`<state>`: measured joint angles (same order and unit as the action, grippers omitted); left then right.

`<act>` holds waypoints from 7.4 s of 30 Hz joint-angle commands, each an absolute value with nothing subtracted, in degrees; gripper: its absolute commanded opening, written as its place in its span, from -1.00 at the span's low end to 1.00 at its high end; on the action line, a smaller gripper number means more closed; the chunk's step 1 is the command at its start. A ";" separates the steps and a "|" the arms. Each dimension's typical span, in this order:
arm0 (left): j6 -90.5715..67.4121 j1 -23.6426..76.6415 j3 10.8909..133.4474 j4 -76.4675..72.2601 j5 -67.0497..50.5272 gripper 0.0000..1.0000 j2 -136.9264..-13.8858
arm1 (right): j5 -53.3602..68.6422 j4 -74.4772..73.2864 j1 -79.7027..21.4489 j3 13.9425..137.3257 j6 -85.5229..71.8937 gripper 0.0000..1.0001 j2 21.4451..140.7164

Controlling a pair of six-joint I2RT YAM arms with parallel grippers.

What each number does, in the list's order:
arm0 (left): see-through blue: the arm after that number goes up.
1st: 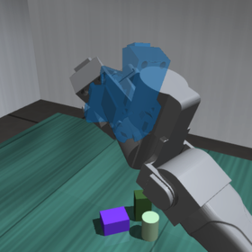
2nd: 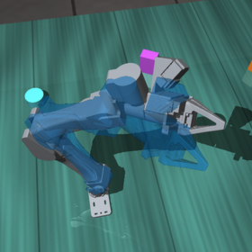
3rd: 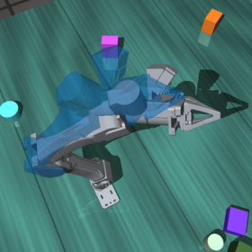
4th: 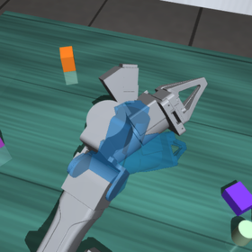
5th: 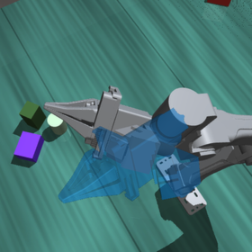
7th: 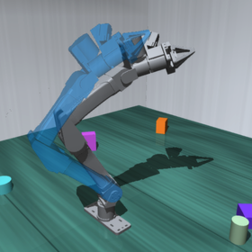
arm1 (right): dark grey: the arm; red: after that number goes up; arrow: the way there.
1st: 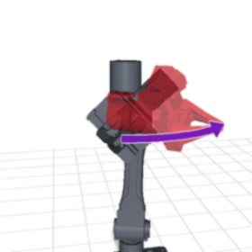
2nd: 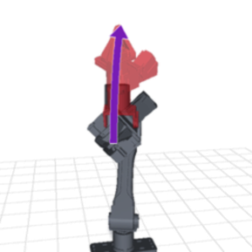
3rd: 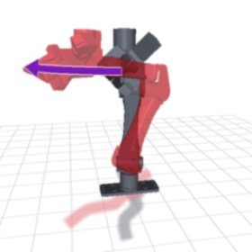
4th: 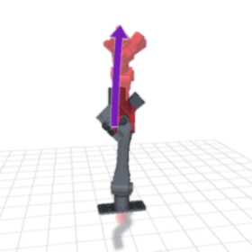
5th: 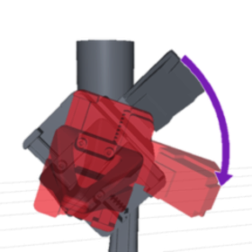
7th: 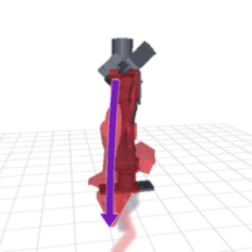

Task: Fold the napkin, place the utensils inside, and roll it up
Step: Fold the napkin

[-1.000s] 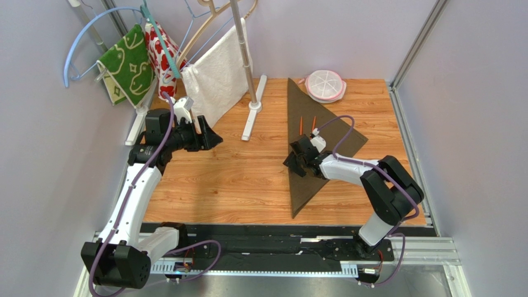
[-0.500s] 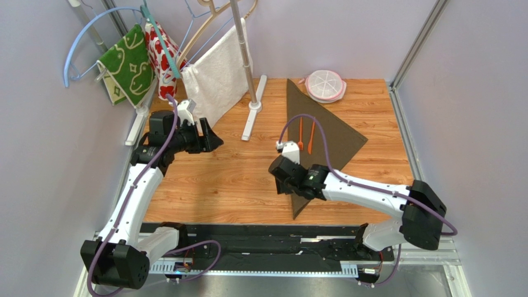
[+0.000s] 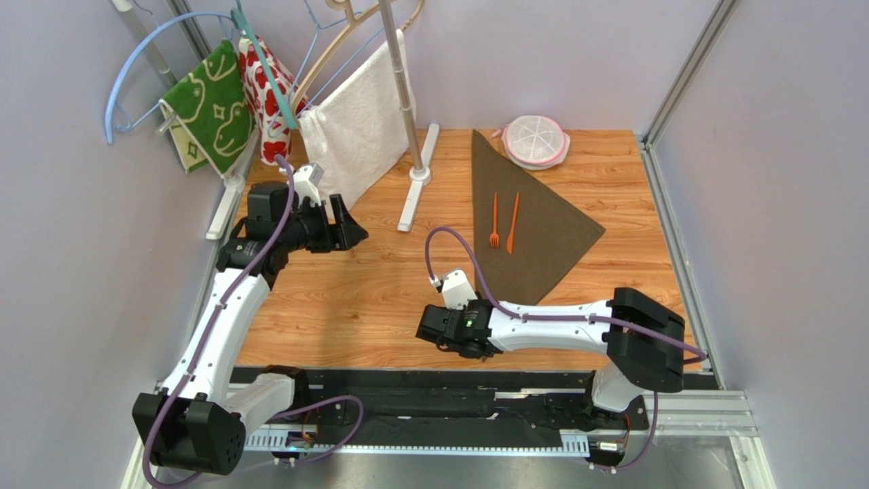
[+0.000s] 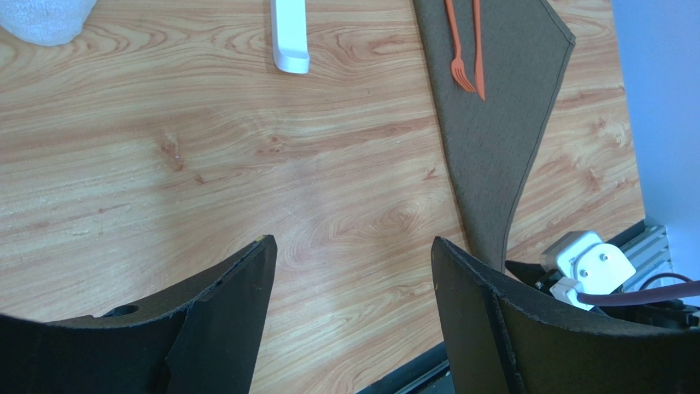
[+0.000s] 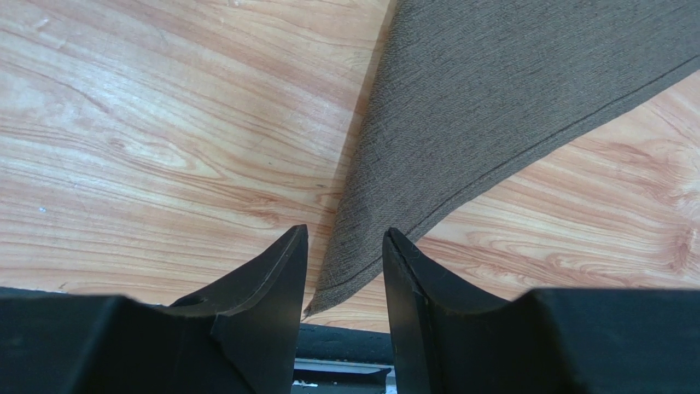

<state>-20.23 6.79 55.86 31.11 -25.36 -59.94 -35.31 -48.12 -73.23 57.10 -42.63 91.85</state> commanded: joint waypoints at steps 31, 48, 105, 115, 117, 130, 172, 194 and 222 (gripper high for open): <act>-20.04 7.21 56.07 30.85 -26.37 0.54 -59.68 | -25.93 -43.25 -74.36 48.43 -49.92 -0.41 89.47; -20.04 7.21 56.07 30.59 -27.42 0.54 -59.50 | -25.75 -46.13 -74.44 49.65 -47.55 -1.00 88.07; -20.21 6.68 56.78 30.50 -32.08 0.54 -64.78 | -39.64 -29.36 -34.81 108.19 8.43 -1.00 124.62; -20.39 6.68 56.87 30.50 -32.43 0.54 -65.30 | -40.87 -29.27 -33.57 112.59 10.37 -1.00 130.16; -20.30 6.68 56.87 30.41 -32.52 0.54 -65.39 | -41.22 -29.09 -33.49 113.03 10.46 -1.00 130.95; -20.39 6.42 56.95 30.41 -32.61 0.55 -66.36 | -40.26 -27.42 -33.14 116.62 9.85 0.01 134.39; -21.18 6.42 56.16 29.53 -33.40 0.53 -64.77 | -29.44 -32.61 -39.46 83.67 -20.04 -0.42 115.05; -21.62 6.42 55.64 29.18 -34.37 0.52 -63.55 | -27.95 -35.06 -44.56 71.73 -26.19 -1.00 110.22; -36.20 19.95 45.36 13.19 -23.64 0.52 -64.06 | -31.19 -46.61 -65.04 53.69 -36.66 0.13 68.98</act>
